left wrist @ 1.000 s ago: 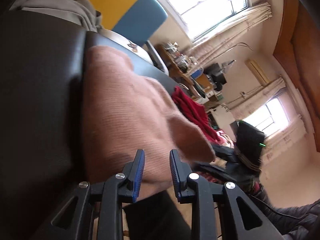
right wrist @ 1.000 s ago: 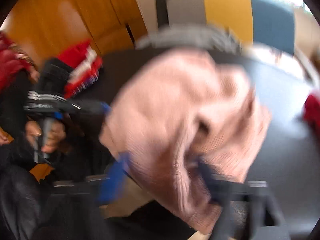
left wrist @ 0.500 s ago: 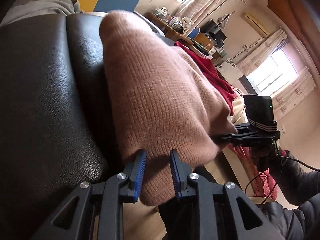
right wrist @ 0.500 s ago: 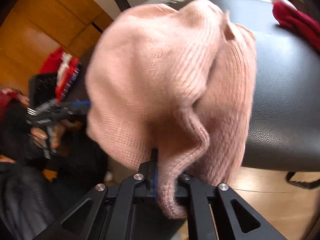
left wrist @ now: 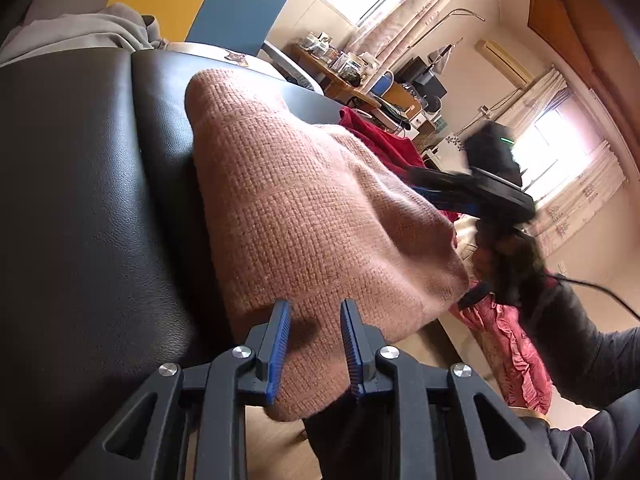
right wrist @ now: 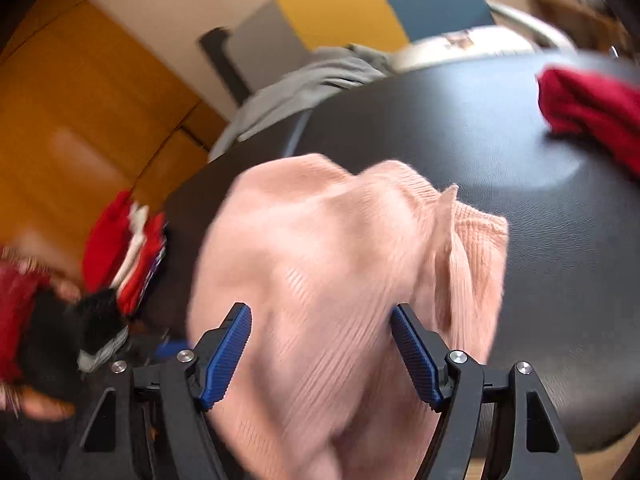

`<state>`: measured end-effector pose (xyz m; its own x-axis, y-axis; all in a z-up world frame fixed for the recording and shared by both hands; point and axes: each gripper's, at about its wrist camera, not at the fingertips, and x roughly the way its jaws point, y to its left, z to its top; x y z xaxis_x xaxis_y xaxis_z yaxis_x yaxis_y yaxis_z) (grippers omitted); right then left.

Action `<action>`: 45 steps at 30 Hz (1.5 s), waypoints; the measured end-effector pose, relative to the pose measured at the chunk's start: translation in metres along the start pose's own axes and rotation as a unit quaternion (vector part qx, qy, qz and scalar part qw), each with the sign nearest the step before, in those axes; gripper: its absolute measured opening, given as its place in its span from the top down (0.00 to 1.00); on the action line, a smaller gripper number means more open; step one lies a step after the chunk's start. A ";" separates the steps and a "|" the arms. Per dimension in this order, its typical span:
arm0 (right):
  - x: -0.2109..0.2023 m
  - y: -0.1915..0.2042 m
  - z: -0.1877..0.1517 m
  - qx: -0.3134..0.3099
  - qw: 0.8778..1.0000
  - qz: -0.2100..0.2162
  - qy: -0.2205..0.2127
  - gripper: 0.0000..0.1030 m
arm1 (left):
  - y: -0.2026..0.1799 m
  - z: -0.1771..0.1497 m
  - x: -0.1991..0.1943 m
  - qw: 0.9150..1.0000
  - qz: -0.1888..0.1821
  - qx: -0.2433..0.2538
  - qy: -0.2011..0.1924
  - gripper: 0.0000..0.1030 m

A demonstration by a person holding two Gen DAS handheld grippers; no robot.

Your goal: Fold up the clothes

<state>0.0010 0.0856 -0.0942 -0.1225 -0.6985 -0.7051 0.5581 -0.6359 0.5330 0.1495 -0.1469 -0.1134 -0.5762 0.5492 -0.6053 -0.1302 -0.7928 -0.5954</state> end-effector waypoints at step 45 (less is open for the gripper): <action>-0.055 -0.004 -0.047 -0.130 0.980 -0.115 -0.100 0.65 | -0.036 0.109 0.081 0.984 0.138 0.100 -0.046 0.74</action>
<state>0.0439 0.1420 -0.0792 -0.4127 -0.6131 -0.6736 0.6835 -0.6973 0.2159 0.0198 -0.1033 -0.0834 -0.6808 0.2875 -0.6737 -0.1107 -0.9496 -0.2933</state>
